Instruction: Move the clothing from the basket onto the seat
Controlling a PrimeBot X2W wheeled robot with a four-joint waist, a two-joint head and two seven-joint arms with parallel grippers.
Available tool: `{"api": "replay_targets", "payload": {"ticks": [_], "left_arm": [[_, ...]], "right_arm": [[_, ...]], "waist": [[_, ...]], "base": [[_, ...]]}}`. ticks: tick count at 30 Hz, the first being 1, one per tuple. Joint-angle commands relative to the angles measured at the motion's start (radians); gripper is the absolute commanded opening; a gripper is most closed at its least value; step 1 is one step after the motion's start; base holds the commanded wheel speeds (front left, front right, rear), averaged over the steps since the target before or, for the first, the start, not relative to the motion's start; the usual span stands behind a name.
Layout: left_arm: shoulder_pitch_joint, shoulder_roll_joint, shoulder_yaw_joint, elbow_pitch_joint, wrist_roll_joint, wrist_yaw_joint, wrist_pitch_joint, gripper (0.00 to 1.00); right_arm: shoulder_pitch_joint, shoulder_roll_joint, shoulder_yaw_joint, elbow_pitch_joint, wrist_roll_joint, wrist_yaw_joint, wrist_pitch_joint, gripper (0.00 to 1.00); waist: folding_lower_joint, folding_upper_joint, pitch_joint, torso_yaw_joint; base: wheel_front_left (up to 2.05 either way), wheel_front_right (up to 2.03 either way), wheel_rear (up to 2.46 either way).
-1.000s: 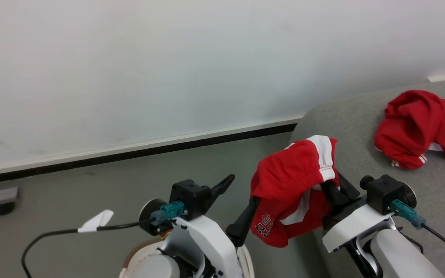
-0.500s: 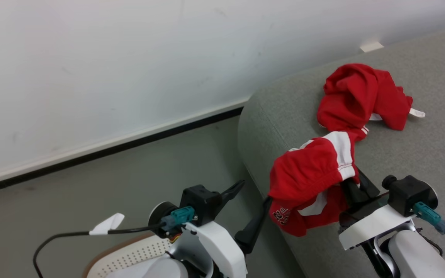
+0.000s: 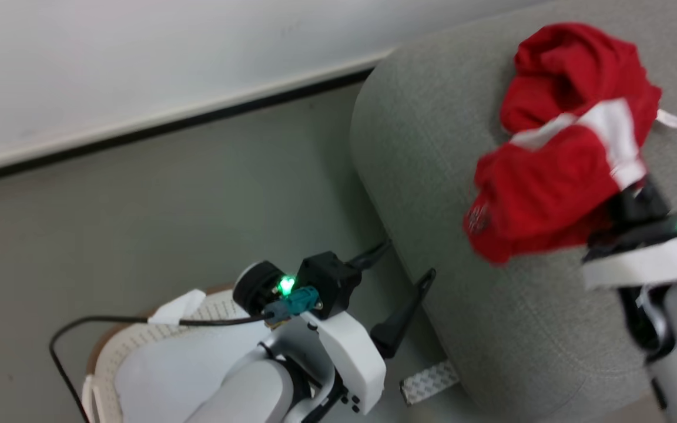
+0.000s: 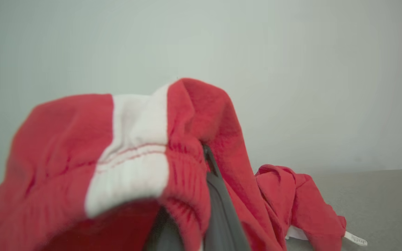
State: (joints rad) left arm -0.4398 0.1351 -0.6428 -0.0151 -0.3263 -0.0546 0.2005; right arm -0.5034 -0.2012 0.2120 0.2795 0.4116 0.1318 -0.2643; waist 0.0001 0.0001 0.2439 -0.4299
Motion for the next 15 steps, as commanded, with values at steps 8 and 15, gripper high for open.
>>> {"api": "replay_targets", "payload": {"ticks": [8,15], "left_arm": [[-0.131,0.051,0.004,-0.059,0.052,-0.028,0.011,1.0],[-0.184,0.062,0.024,-0.106,0.055,-0.021,0.019,1.0]], "right_arm": [[-0.311,-0.123,-0.294,-0.008,-0.016,-0.002,0.0,0.0],[-0.537,-0.258,-0.528,0.195,-0.124,-0.002,0.012,0.0]], "waist": [[-0.0001,-0.0001,0.284,0.057],[-0.0001,-0.0001,0.4,0.083]], "base": [[0.0,0.0,0.0],[0.0,0.0,0.0]]}}
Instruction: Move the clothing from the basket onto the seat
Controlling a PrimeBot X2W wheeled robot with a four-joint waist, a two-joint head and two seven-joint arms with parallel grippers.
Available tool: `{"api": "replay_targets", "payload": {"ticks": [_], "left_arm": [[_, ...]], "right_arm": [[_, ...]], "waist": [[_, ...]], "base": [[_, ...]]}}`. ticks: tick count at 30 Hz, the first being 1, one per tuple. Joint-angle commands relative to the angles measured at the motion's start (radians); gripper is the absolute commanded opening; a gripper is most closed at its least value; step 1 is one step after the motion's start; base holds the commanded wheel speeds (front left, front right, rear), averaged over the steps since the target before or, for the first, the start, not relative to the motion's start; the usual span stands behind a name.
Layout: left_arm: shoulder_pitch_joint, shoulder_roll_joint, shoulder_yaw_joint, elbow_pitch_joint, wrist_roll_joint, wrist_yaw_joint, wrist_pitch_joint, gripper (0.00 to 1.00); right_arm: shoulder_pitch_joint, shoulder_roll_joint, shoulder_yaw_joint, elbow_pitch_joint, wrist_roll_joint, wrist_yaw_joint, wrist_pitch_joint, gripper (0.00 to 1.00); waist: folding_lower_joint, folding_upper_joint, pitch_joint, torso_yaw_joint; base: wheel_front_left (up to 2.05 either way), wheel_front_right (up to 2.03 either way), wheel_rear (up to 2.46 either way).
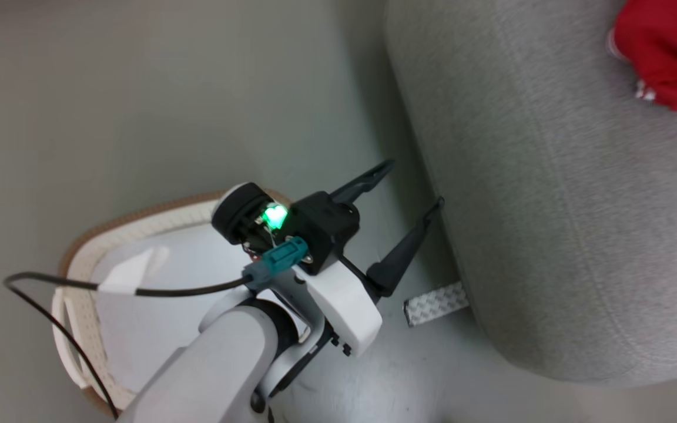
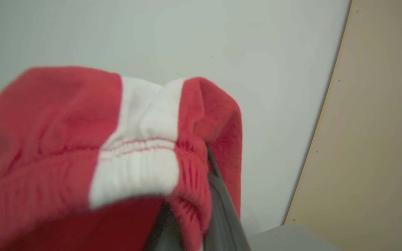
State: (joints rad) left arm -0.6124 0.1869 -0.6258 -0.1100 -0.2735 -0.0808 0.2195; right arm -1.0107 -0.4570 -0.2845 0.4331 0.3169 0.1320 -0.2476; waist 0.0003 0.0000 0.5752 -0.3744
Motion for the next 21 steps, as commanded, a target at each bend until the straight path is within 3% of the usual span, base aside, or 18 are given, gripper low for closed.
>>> {"api": "replay_targets", "payload": {"ticks": [1,5,10,15,16,17,19,20,21], "left_arm": [[-0.013,0.01,0.011,-0.017,0.0,0.009,0.0,1.0],[-0.012,0.018,0.017,-0.036,0.0,0.016,0.005,1.0],[-0.011,0.042,0.02,-0.051,0.01,0.018,0.016,1.0],[-0.002,0.062,0.025,-0.06,0.014,0.027,0.024,1.0],[0.002,0.066,0.027,-0.062,0.013,0.027,0.024,1.0],[0.007,0.07,0.03,-0.063,0.011,0.029,0.025,1.0],[0.016,0.074,0.036,-0.065,0.006,0.037,0.024,1.0],[0.021,0.078,0.039,-0.066,0.002,0.041,0.022,1.0],[0.026,0.08,0.041,-0.065,-0.001,0.044,0.021,1.0]], "right_arm": [[-0.052,0.0,-0.066,0.081,-0.05,-0.002,-0.006,0.0],[-0.09,0.002,-0.16,0.198,-0.115,-0.003,-0.009,0.0],[-0.086,0.064,-0.292,0.372,-0.207,-0.003,-0.017,0.0],[-0.037,0.149,-0.403,0.404,-0.284,-0.002,-0.017,0.0],[-0.028,0.166,-0.415,0.401,-0.3,-0.002,-0.018,0.06],[-0.02,0.183,-0.421,0.397,-0.314,-0.002,-0.018,0.21],[-0.008,0.214,-0.431,0.393,-0.324,-0.002,-0.018,0.38],[-0.001,0.23,-0.431,0.399,-0.33,-0.002,-0.018,0.76],[0.007,0.243,-0.428,0.404,-0.336,-0.002,-0.018,1.0]], "waist": [[-0.0003,0.0,0.081,0.031],[-0.0003,0.0,0.12,0.042],[-0.0003,0.0,0.168,0.058],[-0.0003,0.0,0.19,0.067],[-0.0003,0.0,0.191,0.067],[-0.0003,0.0,0.191,0.066],[-0.0003,0.0,0.186,0.061],[-0.0003,0.0,0.181,0.058],[-0.0003,0.0,0.174,0.056]], "base": [[0.0,0.0,0.0],[0.0,0.0,0.0],[0.0,0.0,0.0],[0.0,0.0,0.0],[0.0,0.0,0.0],[0.0,0.0,0.0],[0.0,0.0,0.0],[0.0,0.0,0.0],[0.0,0.0,0.0]]}}
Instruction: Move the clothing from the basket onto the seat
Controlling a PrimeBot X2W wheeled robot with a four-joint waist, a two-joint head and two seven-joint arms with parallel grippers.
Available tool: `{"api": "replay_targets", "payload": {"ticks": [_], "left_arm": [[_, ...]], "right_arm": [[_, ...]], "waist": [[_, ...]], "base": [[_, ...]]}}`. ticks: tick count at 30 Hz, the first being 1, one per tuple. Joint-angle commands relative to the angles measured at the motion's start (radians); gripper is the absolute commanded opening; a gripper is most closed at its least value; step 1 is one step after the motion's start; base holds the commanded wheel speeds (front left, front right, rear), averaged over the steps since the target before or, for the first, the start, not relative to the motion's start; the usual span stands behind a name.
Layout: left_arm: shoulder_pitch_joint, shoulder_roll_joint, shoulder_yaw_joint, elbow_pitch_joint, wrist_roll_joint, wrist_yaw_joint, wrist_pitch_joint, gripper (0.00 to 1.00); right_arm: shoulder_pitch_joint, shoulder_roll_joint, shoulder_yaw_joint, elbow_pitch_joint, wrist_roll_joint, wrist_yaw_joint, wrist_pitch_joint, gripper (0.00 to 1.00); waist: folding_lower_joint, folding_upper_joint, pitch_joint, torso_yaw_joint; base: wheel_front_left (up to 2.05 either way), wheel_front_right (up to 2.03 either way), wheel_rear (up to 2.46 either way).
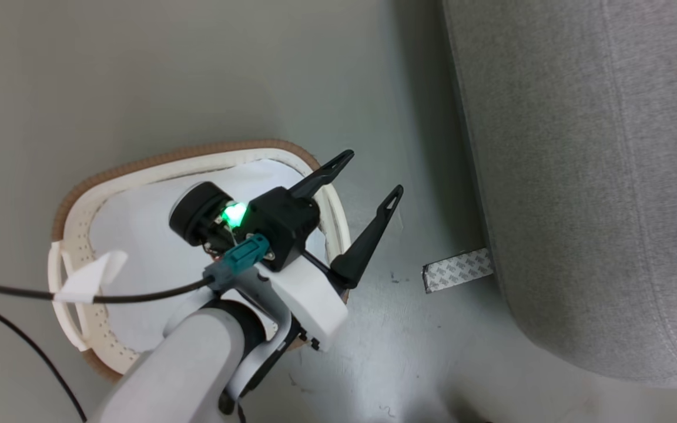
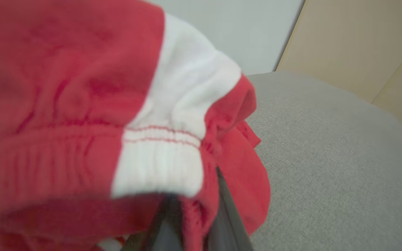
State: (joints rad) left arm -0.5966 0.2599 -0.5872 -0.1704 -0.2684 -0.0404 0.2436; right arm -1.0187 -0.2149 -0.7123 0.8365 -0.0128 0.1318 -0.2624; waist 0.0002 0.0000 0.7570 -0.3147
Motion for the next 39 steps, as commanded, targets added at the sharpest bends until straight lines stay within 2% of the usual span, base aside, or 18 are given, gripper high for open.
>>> {"api": "replay_targets", "payload": {"ticks": [1,9,15,21,27,33,39], "left_arm": [[0.014,0.007,0.005,-0.004,-0.008,0.006,-0.006,1.0],[0.056,0.003,0.015,0.025,-0.038,0.019,-0.045,1.0],[0.124,0.005,0.028,0.068,-0.073,0.031,-0.095,1.0],[0.201,0.002,0.046,0.112,-0.103,0.051,-0.164,1.0],[0.268,-0.016,0.066,0.164,-0.133,0.073,-0.245,1.0],[0.336,-0.017,0.103,0.229,-0.147,0.112,-0.338,1.0],[0.412,-0.014,0.153,0.295,-0.171,0.143,-0.434,1.0]], "right_arm": [[0.023,0.012,0.003,0.001,-0.007,-0.002,-0.003,1.0],[0.161,0.071,0.104,-0.049,-0.003,-0.002,-0.003,1.0],[0.316,0.088,0.176,-0.122,0.02,-0.002,-0.003,1.0],[0.469,0.098,0.248,-0.232,0.045,-0.002,-0.003,1.0],[0.599,0.122,0.301,-0.398,0.077,-0.002,-0.002,1.0],[0.729,0.148,0.407,-0.545,0.102,-0.002,-0.002,1.0],[0.837,0.162,0.516,-0.619,0.11,-0.002,-0.002,1.0]], "waist": [[-0.0002,0.0,-0.016,-0.007],[-0.0002,0.0,-0.124,-0.024],[-0.0002,0.0,-0.24,-0.026],[-0.0002,0.0,-0.36,-0.014],[-0.0002,0.0,-0.469,0.02],[-0.0002,0.0,-0.555,0.051],[-0.0002,0.0,-0.628,0.085]], "base": [[0.0,0.0,0.0],[0.0,0.0,0.0],[0.0,0.0,0.0],[0.0,0.0,0.0],[0.0,0.0,0.0],[0.0,0.0,0.0],[0.0,0.0,0.0]]}}
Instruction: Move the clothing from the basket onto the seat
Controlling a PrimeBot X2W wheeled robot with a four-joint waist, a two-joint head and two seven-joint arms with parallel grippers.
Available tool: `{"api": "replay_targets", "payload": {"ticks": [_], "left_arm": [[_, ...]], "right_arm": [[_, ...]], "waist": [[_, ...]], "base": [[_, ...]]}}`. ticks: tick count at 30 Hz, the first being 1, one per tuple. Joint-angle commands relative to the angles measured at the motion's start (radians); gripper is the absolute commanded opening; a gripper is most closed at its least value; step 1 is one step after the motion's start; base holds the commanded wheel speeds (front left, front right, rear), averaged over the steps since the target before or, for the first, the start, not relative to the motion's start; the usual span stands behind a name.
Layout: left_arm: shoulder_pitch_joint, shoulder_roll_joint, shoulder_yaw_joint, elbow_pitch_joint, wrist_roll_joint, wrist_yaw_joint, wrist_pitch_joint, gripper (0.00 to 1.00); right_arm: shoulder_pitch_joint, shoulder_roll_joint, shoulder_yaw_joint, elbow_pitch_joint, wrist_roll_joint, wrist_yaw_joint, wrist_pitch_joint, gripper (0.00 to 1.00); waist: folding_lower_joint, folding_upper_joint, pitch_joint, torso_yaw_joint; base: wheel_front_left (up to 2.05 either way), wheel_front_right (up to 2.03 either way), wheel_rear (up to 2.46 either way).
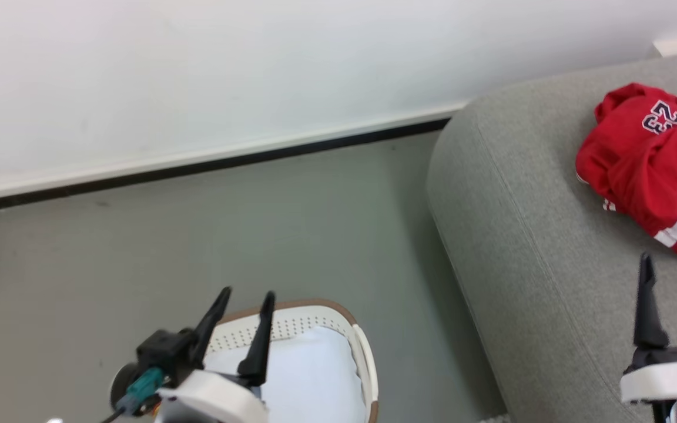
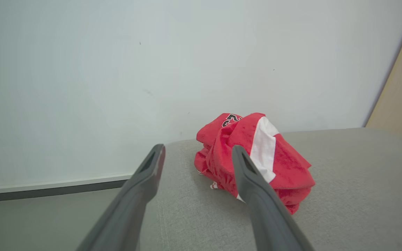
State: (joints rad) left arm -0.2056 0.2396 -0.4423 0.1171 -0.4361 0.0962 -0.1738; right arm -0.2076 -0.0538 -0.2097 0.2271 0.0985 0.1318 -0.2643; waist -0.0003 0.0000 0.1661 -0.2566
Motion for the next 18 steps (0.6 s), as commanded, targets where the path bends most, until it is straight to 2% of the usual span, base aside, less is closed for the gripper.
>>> {"api": "replay_targets", "payload": {"ticks": [1,4,9,18], "left_arm": [[0.035,0.007,0.02,0.02,-0.007,0.014,-0.031,1.0],[0.078,0.004,0.056,0.047,-0.017,0.036,-0.069,1.0],[0.151,0.008,0.118,0.085,-0.003,0.042,-0.091,1.0],[0.267,-0.042,0.264,0.055,0.07,-0.008,-0.09,1.0]], "right_arm": [[0.044,0.001,0.025,-0.021,-0.006,-0.002,0.0,1.0],[0.092,0.002,0.078,-0.032,0.027,-0.002,0.0,1.0],[0.158,0.002,0.172,-0.02,0.043,-0.002,0.0,1.0],[0.216,0.002,0.245,0.016,0.049,-0.002,0.0,1.0]], "waist": [[0.0003,0.0,-0.049,0.033],[0.0003,0.0,-0.079,0.051],[0.0003,0.0,-0.12,0.072],[0.0003,0.0,-0.171,0.097]], "base": [[0.0,0.0,0.0],[0.0,0.0,0.0],[0.0,0.0,0.0],[0.0,0.0,0.0]]}}
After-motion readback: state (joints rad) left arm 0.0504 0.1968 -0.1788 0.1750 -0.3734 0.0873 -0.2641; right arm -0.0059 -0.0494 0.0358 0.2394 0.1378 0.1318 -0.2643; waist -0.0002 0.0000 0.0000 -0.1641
